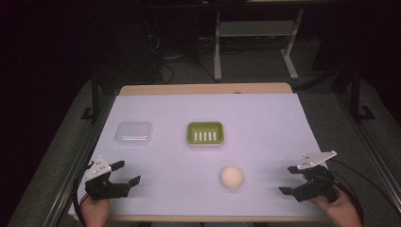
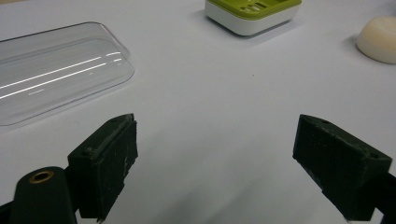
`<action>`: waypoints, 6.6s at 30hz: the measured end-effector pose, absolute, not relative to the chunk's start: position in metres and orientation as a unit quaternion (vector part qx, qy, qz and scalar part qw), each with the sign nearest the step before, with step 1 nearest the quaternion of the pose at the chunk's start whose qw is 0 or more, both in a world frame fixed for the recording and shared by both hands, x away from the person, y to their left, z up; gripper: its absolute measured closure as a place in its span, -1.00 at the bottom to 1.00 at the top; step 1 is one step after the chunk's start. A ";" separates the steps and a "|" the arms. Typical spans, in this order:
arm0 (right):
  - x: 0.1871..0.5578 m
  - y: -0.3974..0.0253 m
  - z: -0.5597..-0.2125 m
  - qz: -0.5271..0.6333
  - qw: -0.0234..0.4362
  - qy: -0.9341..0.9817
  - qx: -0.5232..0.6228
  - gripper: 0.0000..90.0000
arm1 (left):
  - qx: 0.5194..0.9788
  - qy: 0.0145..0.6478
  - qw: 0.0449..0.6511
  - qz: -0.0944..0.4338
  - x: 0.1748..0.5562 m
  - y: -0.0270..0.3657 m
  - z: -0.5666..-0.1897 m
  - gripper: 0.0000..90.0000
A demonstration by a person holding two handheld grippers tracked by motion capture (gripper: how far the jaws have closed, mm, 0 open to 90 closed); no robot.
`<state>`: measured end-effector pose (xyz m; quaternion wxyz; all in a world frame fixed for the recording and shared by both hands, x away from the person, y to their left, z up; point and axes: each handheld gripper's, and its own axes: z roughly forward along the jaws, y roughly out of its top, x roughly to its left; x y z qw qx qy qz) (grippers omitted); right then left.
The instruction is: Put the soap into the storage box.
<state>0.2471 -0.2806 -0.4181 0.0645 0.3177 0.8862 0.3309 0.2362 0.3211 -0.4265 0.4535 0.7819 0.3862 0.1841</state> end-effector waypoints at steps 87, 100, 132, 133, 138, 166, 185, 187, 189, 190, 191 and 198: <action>0.288 -0.137 -0.396 0.266 0.038 0.946 0.183 -0.63 | 0.779 0.384 0.461 0.181 0.234 0.321 -0.426 -0.71; 0.293 -0.124 -0.401 0.256 0.032 0.951 0.172 -0.63 | 0.779 0.384 0.460 0.181 0.234 0.321 -0.427 -0.71; 0.299 -0.106 -0.421 0.214 0.020 0.962 0.167 -0.63 | 0.781 0.382 0.460 0.182 0.234 0.322 -0.427 -0.71; 0.299 -0.105 -0.422 0.213 0.019 0.962 0.168 -0.63 | 0.781 0.382 0.459 0.182 0.234 0.322 -0.426 -0.71; 0.300 -0.105 -0.424 0.207 0.018 0.963 0.170 -0.63 | 0.780 0.381 0.461 0.183 0.234 0.322 -0.426 -0.71; 0.300 -0.101 -0.428 0.191 0.024 0.967 0.165 -0.49 | 0.781 0.381 0.460 0.183 0.234 0.322 -0.426 -0.71; 0.310 -0.101 -0.412 0.209 0.012 0.966 0.155 -0.48 | 0.781 0.379 0.460 0.185 0.233 0.323 -0.426 -0.71; 0.314 -0.102 -0.405 0.217 0.012 0.964 0.154 -0.48 | 0.779 0.381 0.462 0.185 0.233 0.323 -0.426 -0.71; 0.317 -0.103 -0.401 0.224 0.011 0.962 0.155 -0.48 | 0.779 0.381 0.462 0.185 0.233 0.324 -0.426 -0.71; 0.319 -0.104 -0.399 0.227 0.009 0.961 0.156 -0.48 | 0.779 0.381 0.462 0.185 0.233 0.324 -0.426 -0.71; 0.321 -0.104 -0.397 0.230 0.011 0.961 0.155 -0.48 | 0.780 0.380 0.462 0.185 0.233 0.324 -0.426 -0.71; 0.334 -0.106 -0.389 0.239 0.011 0.957 0.162 -0.48 | 0.778 0.383 0.462 0.185 0.233 0.324 -0.425 -0.71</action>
